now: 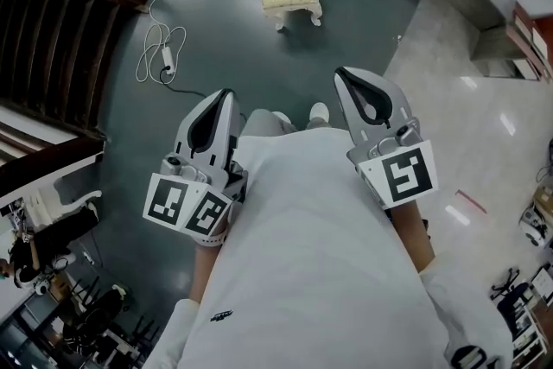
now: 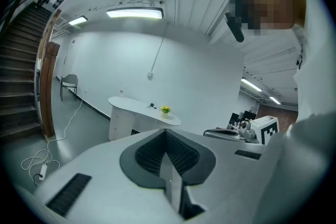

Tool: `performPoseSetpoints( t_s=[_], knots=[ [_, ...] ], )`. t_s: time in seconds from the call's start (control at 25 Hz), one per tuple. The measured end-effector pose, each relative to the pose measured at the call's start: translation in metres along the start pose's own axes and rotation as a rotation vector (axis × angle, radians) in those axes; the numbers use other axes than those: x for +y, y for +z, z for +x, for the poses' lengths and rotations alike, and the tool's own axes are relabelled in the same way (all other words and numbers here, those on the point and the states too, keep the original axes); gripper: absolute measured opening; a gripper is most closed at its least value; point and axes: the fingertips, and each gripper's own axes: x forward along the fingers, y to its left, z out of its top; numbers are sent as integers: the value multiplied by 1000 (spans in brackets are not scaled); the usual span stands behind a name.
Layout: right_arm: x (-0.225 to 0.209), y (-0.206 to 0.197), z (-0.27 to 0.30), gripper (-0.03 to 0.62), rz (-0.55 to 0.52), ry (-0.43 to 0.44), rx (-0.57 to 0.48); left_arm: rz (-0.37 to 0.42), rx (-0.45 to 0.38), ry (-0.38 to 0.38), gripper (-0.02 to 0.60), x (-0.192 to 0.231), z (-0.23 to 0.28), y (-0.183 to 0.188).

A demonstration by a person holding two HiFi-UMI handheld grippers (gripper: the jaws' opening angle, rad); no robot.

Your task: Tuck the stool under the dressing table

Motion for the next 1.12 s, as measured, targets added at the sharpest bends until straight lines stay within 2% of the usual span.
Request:
performPoseSetpoints(
  t_s=[0.12,0.24,0.6,0.92,1.12],
  knots=[
    [-9,5,-4,9,18,-6,-40,-8,21,-7,9,-8,5,0],
    [-20,-11,-13,9,36,-5,23,7,34,-15,9,-10,12,8],
    [-34,-22,4,9,98,-100,21,-12,80,-77,9,15,42,4],
    [-45,-11,75,9,105,-161,43,-39,89,-127,9,77,80,31],
    [-47,9,138,9,125,-201,42,-61,79,-167,9,133,99,63]
  ],
)
